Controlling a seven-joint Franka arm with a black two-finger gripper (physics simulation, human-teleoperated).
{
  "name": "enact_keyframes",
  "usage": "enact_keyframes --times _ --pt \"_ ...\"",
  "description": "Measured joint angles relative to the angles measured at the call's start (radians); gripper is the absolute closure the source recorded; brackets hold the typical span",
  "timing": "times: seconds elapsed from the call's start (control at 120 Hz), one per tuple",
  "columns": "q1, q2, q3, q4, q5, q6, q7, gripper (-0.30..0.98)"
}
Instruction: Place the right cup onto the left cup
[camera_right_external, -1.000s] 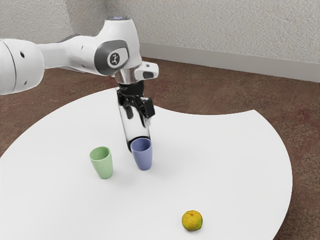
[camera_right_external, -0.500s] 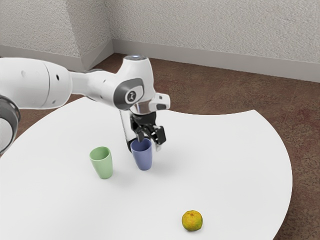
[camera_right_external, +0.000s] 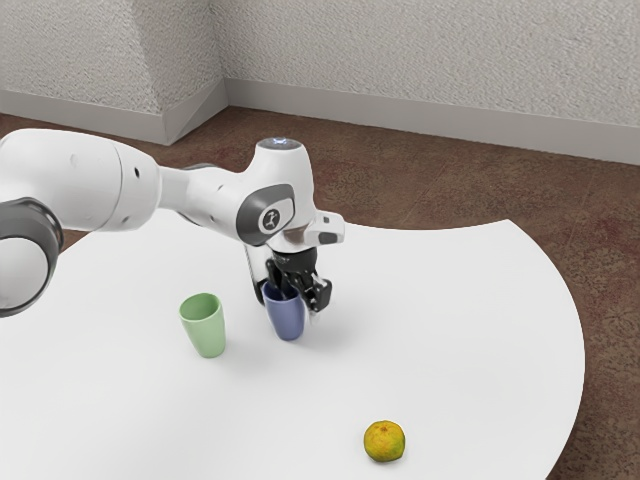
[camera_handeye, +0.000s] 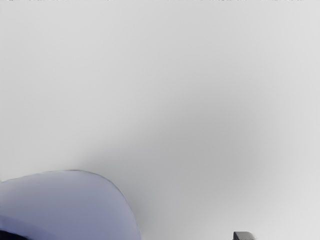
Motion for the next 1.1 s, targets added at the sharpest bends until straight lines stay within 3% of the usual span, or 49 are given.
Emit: enact_keyframes --times 0.125,0.3,0.592,0.883,1.1 --pt "0.000 -0.004 0.000 0.001 0.013 0.002 -0.002 0.60" --pt "0.000 -0.006 0.000 0.001 0.027 0.003 -0.004 0.72" --pt "0.000 -0.064 0.000 -0.016 0.035 -0.012 -0.009 0.77" --pt "0.000 -0.340 0.002 -0.182 0.038 -0.049 -0.015 0.78" --pt "0.001 -0.473 0.087 -0.276 0.038 -0.103 -0.014 0.78"
